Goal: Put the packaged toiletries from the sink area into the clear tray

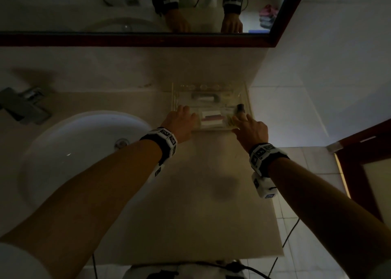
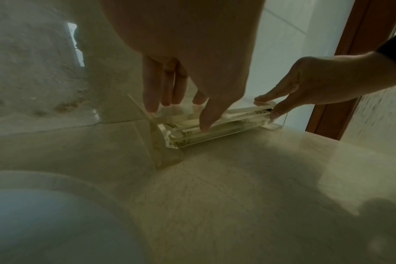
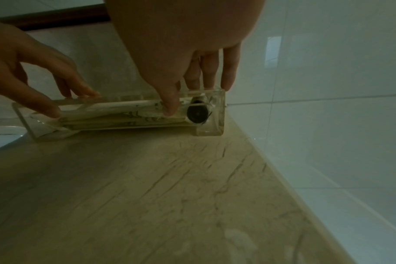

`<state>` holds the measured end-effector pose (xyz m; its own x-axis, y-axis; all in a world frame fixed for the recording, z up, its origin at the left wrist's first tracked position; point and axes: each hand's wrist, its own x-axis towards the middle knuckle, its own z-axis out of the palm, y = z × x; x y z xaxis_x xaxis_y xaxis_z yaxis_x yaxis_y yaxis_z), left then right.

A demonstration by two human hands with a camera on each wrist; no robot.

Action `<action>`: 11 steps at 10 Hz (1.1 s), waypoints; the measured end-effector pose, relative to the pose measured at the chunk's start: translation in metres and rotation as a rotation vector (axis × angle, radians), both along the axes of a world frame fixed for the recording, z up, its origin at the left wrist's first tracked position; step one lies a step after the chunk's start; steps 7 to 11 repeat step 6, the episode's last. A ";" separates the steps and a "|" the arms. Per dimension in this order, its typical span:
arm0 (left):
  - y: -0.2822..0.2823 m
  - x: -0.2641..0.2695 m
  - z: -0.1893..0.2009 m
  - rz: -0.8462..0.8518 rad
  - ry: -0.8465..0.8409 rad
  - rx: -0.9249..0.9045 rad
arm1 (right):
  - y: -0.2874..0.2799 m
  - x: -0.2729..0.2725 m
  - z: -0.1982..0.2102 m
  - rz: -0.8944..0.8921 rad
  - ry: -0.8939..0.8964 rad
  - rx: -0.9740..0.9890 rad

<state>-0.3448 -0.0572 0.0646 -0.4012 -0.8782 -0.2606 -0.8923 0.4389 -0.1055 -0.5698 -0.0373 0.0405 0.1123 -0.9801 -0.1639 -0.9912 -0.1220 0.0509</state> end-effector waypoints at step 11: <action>0.030 0.020 0.021 0.434 0.509 0.128 | 0.006 0.018 0.032 -0.154 -0.484 0.141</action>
